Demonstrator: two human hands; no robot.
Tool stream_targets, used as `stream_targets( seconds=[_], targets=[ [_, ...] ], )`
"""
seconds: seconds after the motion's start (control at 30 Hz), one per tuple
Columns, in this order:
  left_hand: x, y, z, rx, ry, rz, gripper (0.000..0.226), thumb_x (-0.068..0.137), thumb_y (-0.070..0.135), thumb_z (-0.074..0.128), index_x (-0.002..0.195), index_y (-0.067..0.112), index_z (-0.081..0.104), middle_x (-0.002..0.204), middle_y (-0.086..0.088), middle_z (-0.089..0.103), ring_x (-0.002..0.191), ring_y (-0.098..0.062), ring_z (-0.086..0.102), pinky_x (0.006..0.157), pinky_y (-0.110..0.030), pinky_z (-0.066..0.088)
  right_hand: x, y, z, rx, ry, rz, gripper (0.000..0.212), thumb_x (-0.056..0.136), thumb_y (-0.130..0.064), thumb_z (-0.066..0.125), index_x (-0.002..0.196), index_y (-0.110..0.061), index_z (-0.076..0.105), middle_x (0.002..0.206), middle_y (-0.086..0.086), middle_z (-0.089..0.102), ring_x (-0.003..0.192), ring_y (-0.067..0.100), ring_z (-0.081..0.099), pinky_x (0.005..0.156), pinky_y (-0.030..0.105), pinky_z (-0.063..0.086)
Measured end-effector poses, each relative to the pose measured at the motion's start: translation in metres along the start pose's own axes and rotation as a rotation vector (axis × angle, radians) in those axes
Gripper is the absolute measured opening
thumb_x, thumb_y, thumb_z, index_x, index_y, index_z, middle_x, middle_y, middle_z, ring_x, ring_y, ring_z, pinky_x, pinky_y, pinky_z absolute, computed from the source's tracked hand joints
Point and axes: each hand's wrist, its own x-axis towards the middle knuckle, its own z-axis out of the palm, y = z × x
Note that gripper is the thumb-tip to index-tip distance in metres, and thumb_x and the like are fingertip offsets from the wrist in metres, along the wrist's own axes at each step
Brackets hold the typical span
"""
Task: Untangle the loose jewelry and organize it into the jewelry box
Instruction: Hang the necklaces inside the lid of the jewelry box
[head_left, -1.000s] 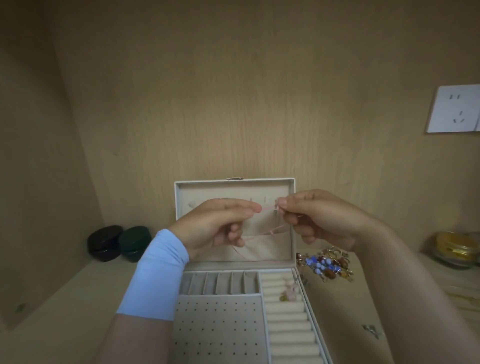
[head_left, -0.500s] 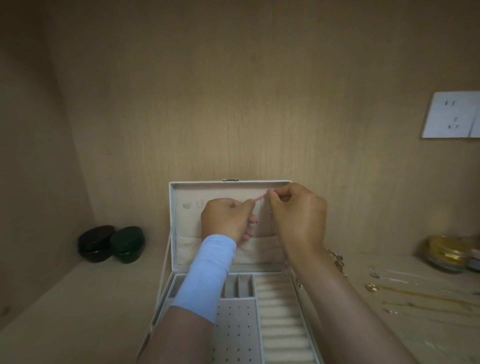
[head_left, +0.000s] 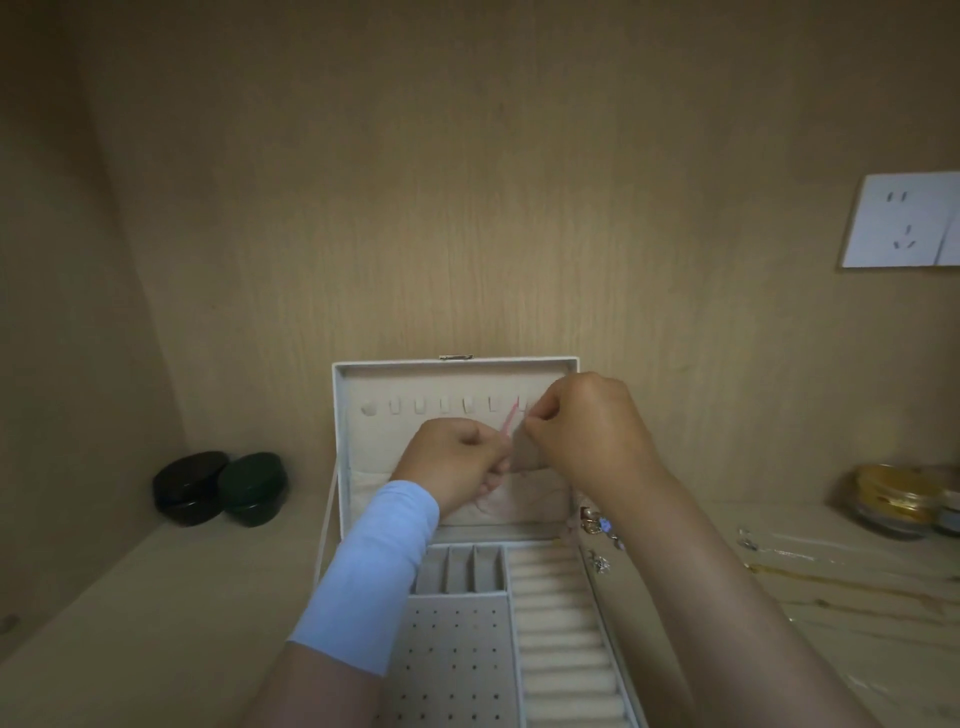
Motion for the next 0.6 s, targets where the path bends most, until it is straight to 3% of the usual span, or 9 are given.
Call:
stream_targets(
  seconds=[0.17,0.3,0.37,0.47,0.53,0.6],
  targets=[
    [-0.010,0.003,-0.015,0.223,-0.045,0.087,0.014,0.086,0.021,0.070,0.080,0.011,0.077,0.067,0.002,0.070,0.058,-0.002,0.057,0.066,-0.015,0.047,-0.005,0.004,-0.011,0.137,-0.249,0.130,0.017,0.079,-0.015,0.068,0.065,-0.010,0.076,0.064,0.008,0.071,0.035,0.006,0.053,0.040,0.026,0.051],
    [-0.013,0.003,-0.015,0.324,-0.123,0.078,0.016,0.085,0.024,0.070,0.079,0.011,0.078,0.074,-0.007,0.074,0.060,-0.008,0.060,0.070,-0.022,0.052,-0.016,0.001,-0.026,0.114,-0.573,0.106,0.014,0.082,-0.009,0.070,0.068,-0.008,0.073,0.063,0.009,0.071,0.048,0.014,0.063,0.048,0.023,0.052],
    [-0.013,0.003,-0.013,0.402,-0.164,0.093,0.012,0.084,0.029,0.071,0.084,0.020,0.080,0.083,0.001,0.076,0.075,-0.008,0.067,0.081,-0.024,0.053,-0.018,0.003,-0.031,0.054,-0.666,0.079,0.014,0.082,-0.016,0.074,0.073,-0.005,0.073,0.062,0.007,0.070,0.049,0.012,0.064,0.051,0.025,0.054],
    [-0.014,0.002,-0.011,0.592,-0.203,0.116,0.013,0.082,0.038,0.071,0.091,0.031,0.079,0.085,0.019,0.071,0.088,-0.002,0.064,0.085,-0.023,0.047,-0.017,0.007,-0.034,-0.092,-0.658,0.099,0.019,0.077,-0.026,0.074,0.082,-0.008,0.077,0.072,0.011,0.074,0.063,0.026,0.074,0.063,0.041,0.063],
    [-0.014,0.003,-0.012,0.674,-0.225,0.111,0.015,0.084,0.035,0.069,0.096,0.032,0.077,0.088,0.018,0.070,0.089,-0.005,0.063,0.085,-0.024,0.046,-0.019,0.005,-0.038,-0.149,-0.711,0.112,0.029,0.068,-0.038,0.077,0.079,-0.011,0.078,0.077,0.009,0.076,0.063,0.024,0.073,0.061,0.039,0.062],
    [-0.015,0.003,-0.014,0.734,-0.223,0.113,0.019,0.086,0.031,0.067,0.103,0.032,0.076,0.101,0.014,0.071,0.096,-0.007,0.063,0.091,-0.025,0.046,-0.024,0.003,-0.039,-0.142,-0.829,0.123,0.036,0.066,-0.043,0.083,0.081,-0.011,0.078,0.074,0.004,0.074,0.055,0.020,0.065,0.049,0.027,0.054]
  ],
)
